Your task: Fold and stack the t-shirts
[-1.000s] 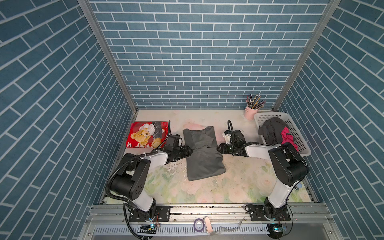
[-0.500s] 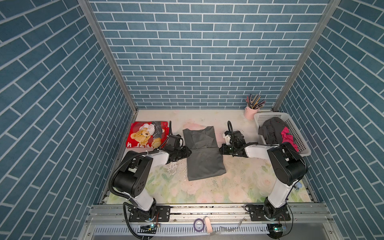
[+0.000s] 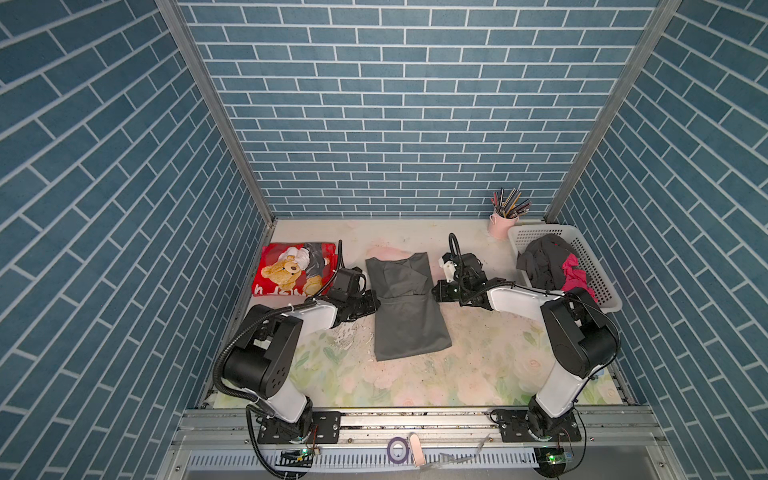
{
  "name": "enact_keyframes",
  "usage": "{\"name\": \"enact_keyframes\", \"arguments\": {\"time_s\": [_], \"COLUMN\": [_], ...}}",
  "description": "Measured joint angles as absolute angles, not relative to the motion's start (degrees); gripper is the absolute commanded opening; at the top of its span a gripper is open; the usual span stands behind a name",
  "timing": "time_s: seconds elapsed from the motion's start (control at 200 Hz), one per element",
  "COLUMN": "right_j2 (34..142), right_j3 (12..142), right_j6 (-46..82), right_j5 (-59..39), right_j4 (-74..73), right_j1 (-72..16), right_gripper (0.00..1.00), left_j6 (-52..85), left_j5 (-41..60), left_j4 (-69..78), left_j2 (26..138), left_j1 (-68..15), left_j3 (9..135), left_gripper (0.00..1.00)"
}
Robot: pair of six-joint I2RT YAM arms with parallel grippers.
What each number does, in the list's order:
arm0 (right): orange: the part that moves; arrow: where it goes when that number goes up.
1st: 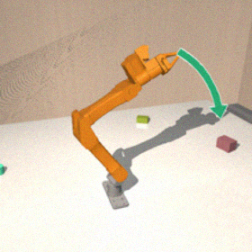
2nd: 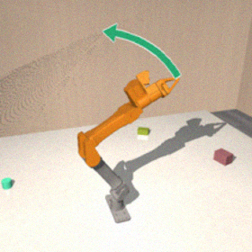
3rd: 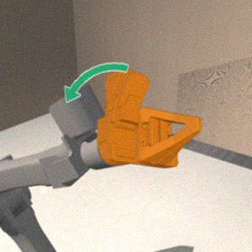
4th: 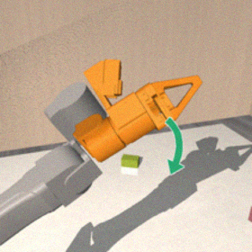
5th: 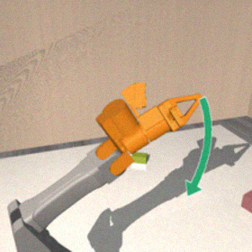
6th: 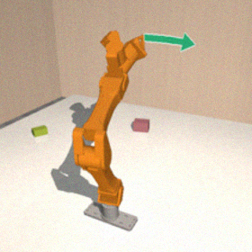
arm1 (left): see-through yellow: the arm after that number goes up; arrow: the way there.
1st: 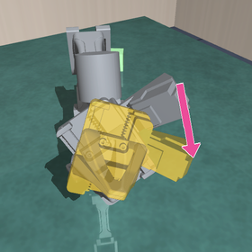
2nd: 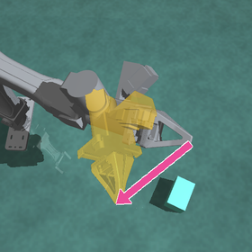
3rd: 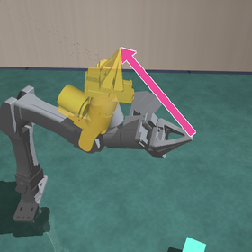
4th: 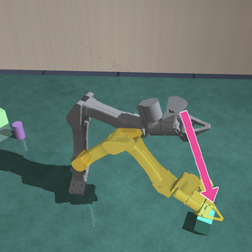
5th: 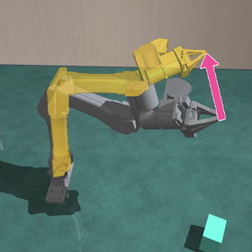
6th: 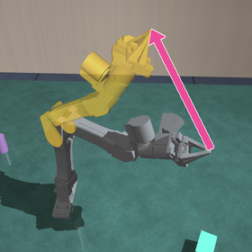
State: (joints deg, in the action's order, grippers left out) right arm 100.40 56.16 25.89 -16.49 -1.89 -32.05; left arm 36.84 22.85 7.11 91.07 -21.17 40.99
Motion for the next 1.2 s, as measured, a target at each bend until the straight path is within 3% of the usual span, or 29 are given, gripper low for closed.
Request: {"name": "enact_keyframes", "arguments": {"time_s": [0.22,0.55,0.775,0.88,1.045,1.2], "right_j2": [100.27,100.71,107.53,109.54,111.53,111.55], "right_j3": [56.12,55.40,56.12,56.93,59.72,60.75], "right_j6": [25.04,22.90,21.91,21.47,20.51,20.12], "right_j5": [-18.04,-22.85,-23.83,-24.88,-25.54,-25.80], "right_j4": [-2.79,-8.01,-8.45,-8.80,-8.78,-7.90], "right_j1": [-32.25,-30.96,-28.14,-27.49,-27.46,-27.46], "right_gripper": [0.00,0.00,0.00,0.06,0.26,0.35], "left_j6": [37.41,38.83,39.44,39.64,39.86,39.88], "left_j5": [21.78,21.02,19.88,19.55,19.14,19.14], "left_j4": [7.29,8.88,8.93,8.93,9.13,9.15], "left_j2": [87.42,90.83,90.63,90.63,90.63,90.63], "left_j1": [-20.60,-20.36,-19.73,-19.73,-19.66,-19.62], "left_j3": [39.72,37.95,37.91,37.89,37.56,37.56], "left_gripper": [0.00,0.00,0.00,0.00,0.00,0.00]}}
